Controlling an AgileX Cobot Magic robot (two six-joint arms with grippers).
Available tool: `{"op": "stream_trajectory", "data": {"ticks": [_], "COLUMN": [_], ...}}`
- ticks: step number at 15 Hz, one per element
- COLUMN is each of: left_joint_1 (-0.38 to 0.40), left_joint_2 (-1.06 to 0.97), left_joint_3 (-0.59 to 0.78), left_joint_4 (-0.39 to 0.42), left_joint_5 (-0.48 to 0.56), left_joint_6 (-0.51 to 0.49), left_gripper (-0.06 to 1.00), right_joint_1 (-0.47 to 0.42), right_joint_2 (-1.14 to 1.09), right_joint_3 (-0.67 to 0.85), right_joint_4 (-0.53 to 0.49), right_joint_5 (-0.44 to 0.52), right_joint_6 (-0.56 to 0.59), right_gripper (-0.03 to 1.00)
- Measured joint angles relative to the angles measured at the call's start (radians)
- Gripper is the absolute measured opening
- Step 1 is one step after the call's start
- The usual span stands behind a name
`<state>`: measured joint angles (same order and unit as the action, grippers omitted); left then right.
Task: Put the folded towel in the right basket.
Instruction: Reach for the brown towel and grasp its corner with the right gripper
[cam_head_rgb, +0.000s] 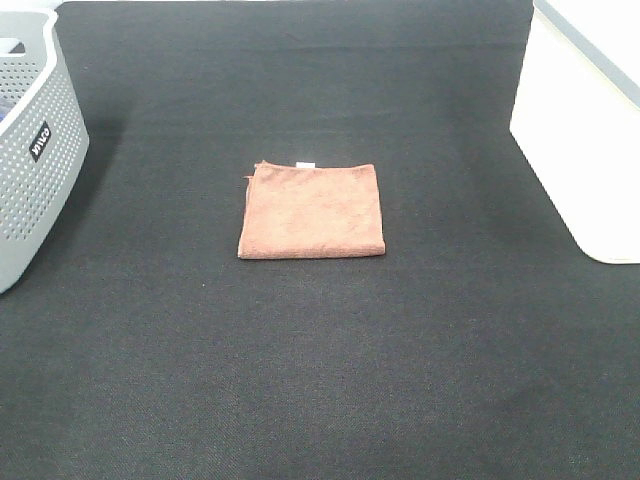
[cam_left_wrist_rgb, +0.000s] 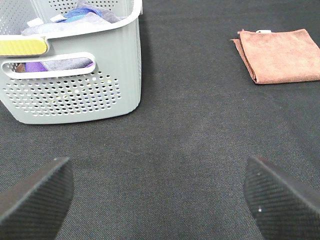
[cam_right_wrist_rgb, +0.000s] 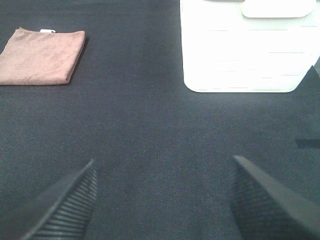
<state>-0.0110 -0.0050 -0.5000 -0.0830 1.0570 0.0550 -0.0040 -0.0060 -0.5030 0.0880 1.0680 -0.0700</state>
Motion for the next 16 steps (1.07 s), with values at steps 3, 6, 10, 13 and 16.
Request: {"op": "stream_trajectory", "data": {"ticks": [3,6,10,13,16], "left_joint_1": [0.000,0.000,0.000,0.000,0.000], "left_joint_2": [0.000,0.000,0.000,0.000,0.000], "left_joint_3": [0.000,0.000,0.000,0.000,0.000], "left_joint_4": [0.000,0.000,0.000,0.000,0.000], "left_joint_5": [0.000,0.000,0.000,0.000,0.000], "left_joint_6": [0.000,0.000,0.000,0.000,0.000], "left_gripper": [0.87,0.87,0.87,0.87,0.87], "right_joint_1": [0.000,0.000,0.000,0.000,0.000], "right_joint_2": [0.000,0.000,0.000,0.000,0.000], "right_joint_3": [0.000,0.000,0.000,0.000,0.000], "right_joint_4": [0.000,0.000,0.000,0.000,0.000], "right_joint_5": [0.000,0.000,0.000,0.000,0.000], "right_joint_6": [0.000,0.000,0.000,0.000,0.000], "right_gripper": [0.69,0.69,0.69,0.69,0.69]}}
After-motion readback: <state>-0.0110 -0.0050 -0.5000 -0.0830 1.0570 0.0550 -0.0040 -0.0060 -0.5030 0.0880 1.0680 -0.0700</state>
